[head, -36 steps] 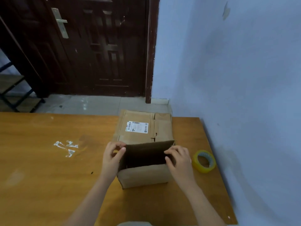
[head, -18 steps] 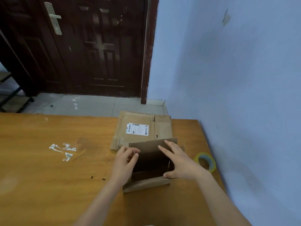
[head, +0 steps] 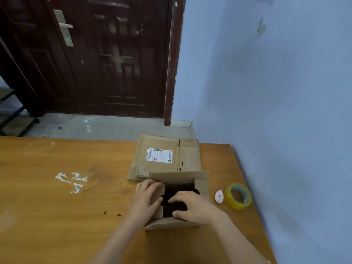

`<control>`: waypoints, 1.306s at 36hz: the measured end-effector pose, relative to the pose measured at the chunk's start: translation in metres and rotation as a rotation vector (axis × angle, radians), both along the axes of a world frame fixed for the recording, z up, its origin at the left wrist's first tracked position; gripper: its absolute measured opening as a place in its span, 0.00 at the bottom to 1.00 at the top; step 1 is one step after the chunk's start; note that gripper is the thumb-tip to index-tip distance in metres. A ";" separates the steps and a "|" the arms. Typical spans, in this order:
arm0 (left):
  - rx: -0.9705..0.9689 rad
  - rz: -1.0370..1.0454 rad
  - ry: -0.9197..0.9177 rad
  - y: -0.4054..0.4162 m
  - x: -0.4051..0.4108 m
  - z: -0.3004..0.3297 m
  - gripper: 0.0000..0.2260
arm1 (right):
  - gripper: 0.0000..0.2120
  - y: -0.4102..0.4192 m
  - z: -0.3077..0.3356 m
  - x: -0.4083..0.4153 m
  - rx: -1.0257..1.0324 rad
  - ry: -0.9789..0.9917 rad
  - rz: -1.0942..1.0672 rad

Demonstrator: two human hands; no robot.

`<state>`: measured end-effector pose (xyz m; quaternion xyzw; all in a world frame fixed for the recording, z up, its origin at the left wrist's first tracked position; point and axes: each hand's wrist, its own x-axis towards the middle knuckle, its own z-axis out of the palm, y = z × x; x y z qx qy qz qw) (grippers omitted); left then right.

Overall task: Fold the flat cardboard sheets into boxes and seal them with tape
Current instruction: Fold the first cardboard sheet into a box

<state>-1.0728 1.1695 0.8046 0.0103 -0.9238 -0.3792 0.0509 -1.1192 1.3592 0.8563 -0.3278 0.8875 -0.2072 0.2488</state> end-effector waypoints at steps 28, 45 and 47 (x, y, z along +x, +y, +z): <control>0.614 0.164 0.046 -0.008 0.027 0.010 0.27 | 0.27 0.072 -0.002 0.015 -0.344 -0.229 -0.509; 0.338 0.041 -0.036 -0.012 0.022 -0.015 0.35 | 0.47 0.055 -0.030 0.010 -0.381 -0.083 -0.633; 0.289 0.035 -0.043 -0.012 0.022 -0.019 0.28 | 0.42 0.056 -0.033 0.008 -0.342 -0.052 -0.591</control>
